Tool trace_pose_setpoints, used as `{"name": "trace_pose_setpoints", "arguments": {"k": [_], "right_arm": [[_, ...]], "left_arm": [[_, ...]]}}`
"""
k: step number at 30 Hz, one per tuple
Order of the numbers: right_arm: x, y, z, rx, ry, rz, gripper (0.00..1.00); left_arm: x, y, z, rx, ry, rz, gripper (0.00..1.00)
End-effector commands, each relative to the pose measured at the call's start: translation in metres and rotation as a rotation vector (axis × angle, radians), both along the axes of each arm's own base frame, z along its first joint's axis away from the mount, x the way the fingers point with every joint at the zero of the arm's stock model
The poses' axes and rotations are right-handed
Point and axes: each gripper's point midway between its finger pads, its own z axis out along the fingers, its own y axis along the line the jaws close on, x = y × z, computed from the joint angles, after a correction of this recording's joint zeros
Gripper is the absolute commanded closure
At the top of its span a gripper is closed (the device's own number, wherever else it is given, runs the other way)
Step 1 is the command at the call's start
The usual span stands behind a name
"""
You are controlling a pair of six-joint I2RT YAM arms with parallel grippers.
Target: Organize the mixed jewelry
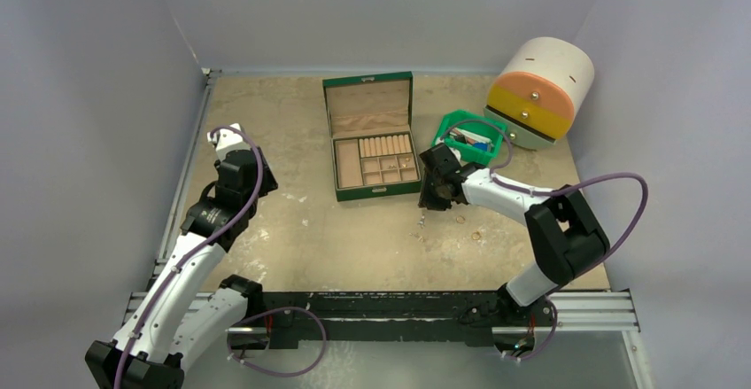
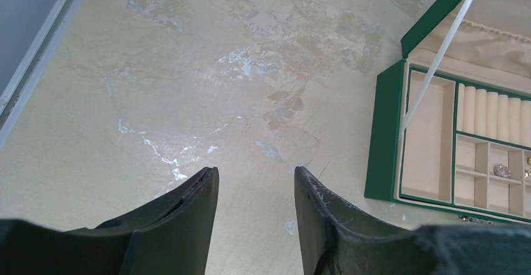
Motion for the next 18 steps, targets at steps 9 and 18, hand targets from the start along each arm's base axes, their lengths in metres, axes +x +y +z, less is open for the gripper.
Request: {"name": "trace_pose_setpoints", "arguments": {"k": [9,18], "right_arm": [[-0.0032,-0.0036,-0.0096,-0.024,0.016,-0.012,0.76],[-0.0049,-0.0049,-0.0128,-0.028,0.025,-0.014,0.84]], "left_arm": [[0.0065,-0.0008,0.0184,-0.005,-0.061,0.000,0.53],[0.0063,-0.0010,0.0181,-0.006,-0.061,0.000,0.53]]}}
